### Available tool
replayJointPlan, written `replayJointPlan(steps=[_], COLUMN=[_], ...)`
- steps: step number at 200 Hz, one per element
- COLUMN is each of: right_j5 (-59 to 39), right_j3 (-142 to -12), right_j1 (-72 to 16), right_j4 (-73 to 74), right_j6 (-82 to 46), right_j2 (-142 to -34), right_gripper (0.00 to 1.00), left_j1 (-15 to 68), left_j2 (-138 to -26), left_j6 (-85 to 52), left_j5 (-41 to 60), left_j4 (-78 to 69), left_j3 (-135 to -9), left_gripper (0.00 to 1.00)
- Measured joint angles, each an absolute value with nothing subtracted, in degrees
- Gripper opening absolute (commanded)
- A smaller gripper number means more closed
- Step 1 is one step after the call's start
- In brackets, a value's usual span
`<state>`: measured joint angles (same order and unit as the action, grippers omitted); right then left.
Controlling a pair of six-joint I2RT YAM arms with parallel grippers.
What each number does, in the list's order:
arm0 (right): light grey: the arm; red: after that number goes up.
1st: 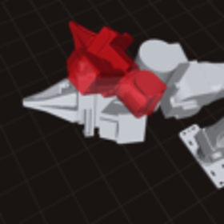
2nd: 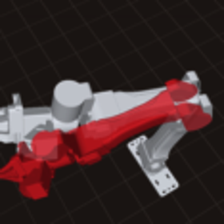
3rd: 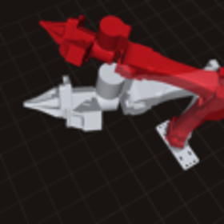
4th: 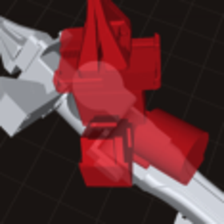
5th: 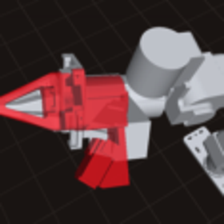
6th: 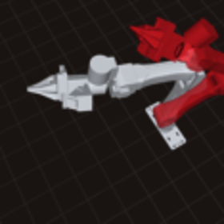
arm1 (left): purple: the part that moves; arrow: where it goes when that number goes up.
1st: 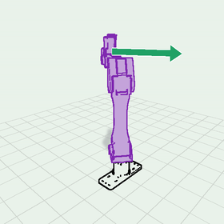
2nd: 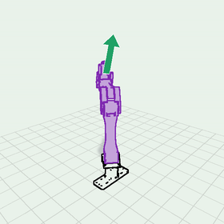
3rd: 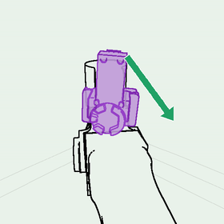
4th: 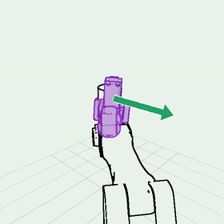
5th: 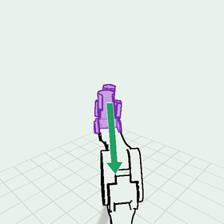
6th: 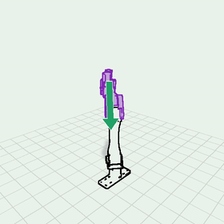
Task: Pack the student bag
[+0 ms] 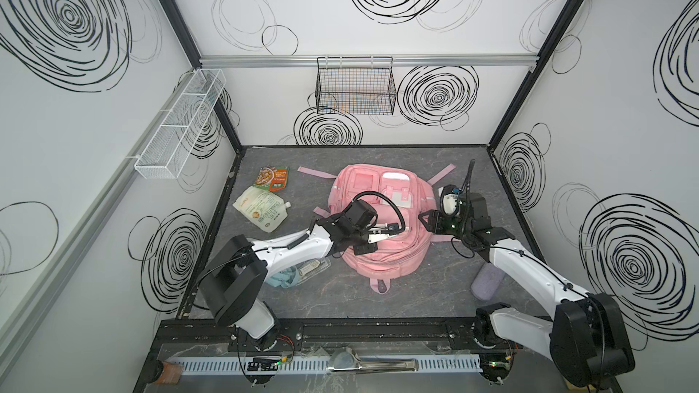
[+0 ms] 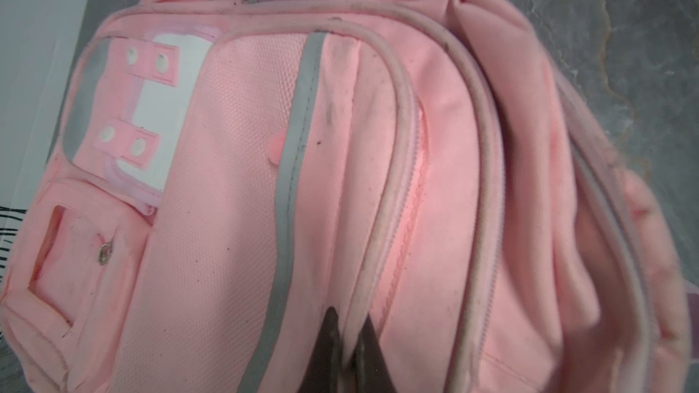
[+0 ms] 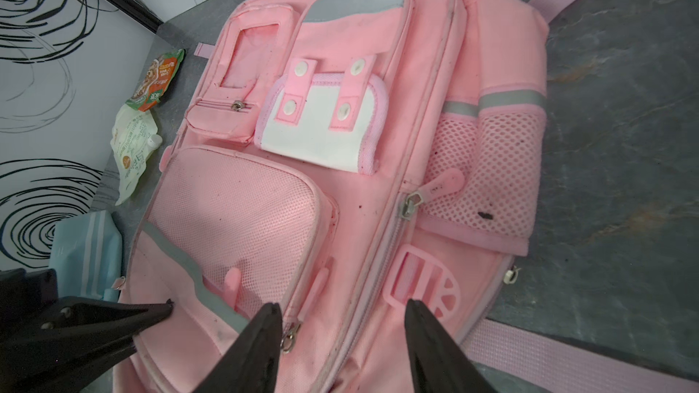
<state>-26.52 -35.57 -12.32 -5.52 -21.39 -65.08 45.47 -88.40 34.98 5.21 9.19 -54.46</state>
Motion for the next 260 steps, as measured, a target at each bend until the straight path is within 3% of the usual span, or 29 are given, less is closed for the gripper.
replayJointPlan(steps=[63,134,201,208,221,227,260], right_j5=[-24.5,-34.2,-42.7,-42.6,-41.8,-42.1,-45.9], right_j3=[-37.2,-35.8,-27.4,-27.5,-28.4,-29.2,-35.2], right_j1=[-12.3,-12.2,-12.1,-11.9,-11.6,-11.1,-5.1], right_j4=[-6.9,2.1,10.9,11.7,12.3,12.1,9.9], right_j6=[-15.6,4.1,13.1,13.6,14.1,15.3,21.8], right_j2=[-60.1,-62.4,-67.6,-68.5,-70.7,-72.1,-81.6], right_gripper=[0.57,0.58,0.57,0.53,0.19,0.09,0.22], left_j1=[44.4,42.8,41.3,41.2,40.8,40.7,40.5], left_j2=[-82.9,-76.0,-72.7,-72.6,-72.1,-71.8,-71.5], left_j6=[31.8,32.6,33.3,33.4,33.6,33.8,34.1], left_j5=[6.2,6.1,7.4,7.6,7.9,8.1,8.7], left_j4=[5.3,0.9,-1.7,-2.1,-3.2,-3.6,-4.5], left_j3=[-50.9,-44.6,-41.5,-41.2,-40.3,-39.9,-39.4], left_gripper=[0.00,0.00,0.00,0.00,0.00,0.00,0.00])
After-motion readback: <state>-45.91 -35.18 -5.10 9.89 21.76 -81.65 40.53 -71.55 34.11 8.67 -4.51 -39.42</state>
